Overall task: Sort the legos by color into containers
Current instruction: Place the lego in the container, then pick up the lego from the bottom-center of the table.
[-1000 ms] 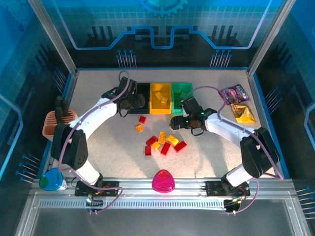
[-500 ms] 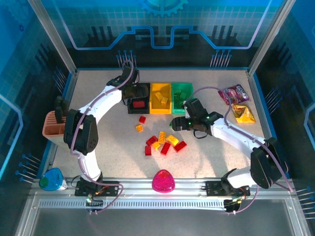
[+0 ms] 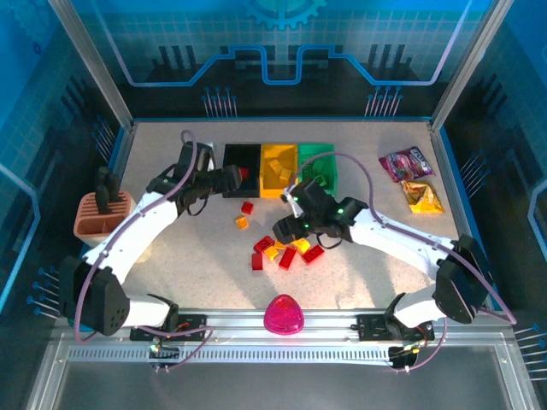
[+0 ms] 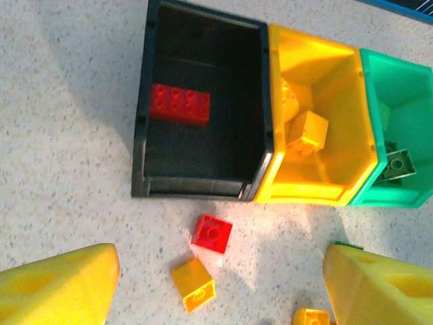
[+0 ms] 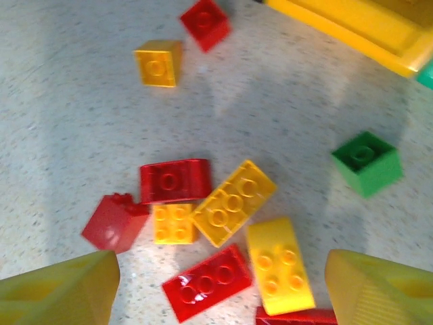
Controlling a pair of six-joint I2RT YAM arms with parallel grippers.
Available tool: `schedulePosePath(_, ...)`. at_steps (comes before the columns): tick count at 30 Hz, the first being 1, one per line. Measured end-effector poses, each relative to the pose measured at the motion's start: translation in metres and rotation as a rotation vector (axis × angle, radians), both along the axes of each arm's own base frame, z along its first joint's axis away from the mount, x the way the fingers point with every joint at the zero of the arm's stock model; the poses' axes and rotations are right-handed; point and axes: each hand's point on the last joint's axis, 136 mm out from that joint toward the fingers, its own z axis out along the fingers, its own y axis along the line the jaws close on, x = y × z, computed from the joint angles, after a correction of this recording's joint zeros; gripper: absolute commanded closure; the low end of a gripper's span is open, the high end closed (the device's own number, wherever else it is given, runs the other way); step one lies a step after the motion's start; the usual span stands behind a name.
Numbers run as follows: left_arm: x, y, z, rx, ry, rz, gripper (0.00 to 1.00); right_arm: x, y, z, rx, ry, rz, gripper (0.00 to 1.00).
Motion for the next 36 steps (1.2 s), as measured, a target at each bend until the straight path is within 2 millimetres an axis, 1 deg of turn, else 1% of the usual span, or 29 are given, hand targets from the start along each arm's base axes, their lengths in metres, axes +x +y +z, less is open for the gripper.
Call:
schedulePosePath(3, -0.021, 0.007, -0.021, 0.005, 0.030, 0.006, 0.21, -0.012, 0.019, -0.003, -0.035, 0.017, 0.043, 0.23)
schedulePosePath(6, -0.040, 0.013, -0.045, 0.011, 0.080, 0.022, 0.21, -0.027, 0.033, -0.014, -0.077, 0.068, 0.057, 0.24)
schedulePosePath(12, -0.074, 0.026, -0.085, 0.005, 0.142, 0.070, 0.23, -0.060, 0.052, -0.048, -0.173, 0.168, 0.058, 0.30)
schedulePosePath(16, -0.093, 0.033, -0.102, -0.012, 0.164, 0.101, 0.24, -0.071, 0.058, -0.072, -0.226, 0.221, 0.041, 0.31)
schedulePosePath(19, -0.101, 0.035, -0.104, -0.031, 0.146, 0.115, 0.25, -0.073, 0.064, -0.086, -0.249, 0.245, 0.029, 0.32)
schedulePosePath(22, -0.103, 0.037, -0.098, -0.051, 0.113, 0.125, 0.25, -0.072, 0.072, -0.096, -0.260, 0.262, 0.014, 0.33)
schedulePosePath(25, -0.105, 0.038, -0.093, -0.065, 0.089, 0.135, 0.25, -0.070, 0.077, -0.105, -0.271, 0.275, -0.001, 0.34)
schedulePosePath(28, -0.108, 0.039, -0.097, -0.065, 0.089, 0.136, 0.25, -0.067, 0.080, -0.109, -0.282, 0.281, -0.014, 0.37)
schedulePosePath(31, -0.111, 0.041, -0.103, -0.059, 0.102, 0.138, 0.25, -0.062, 0.091, -0.112, -0.276, 0.281, -0.024, 0.48)
schedulePosePath(33, -0.112, 0.041, -0.104, -0.057, 0.104, 0.139, 0.25, -0.059, 0.093, -0.116, -0.287, 0.277, -0.030, 0.54)
schedulePosePath(36, -0.111, 0.041, -0.103, -0.057, 0.101, 0.139, 0.25, -0.056, 0.094, -0.116, -0.293, 0.270, -0.038, 0.69)
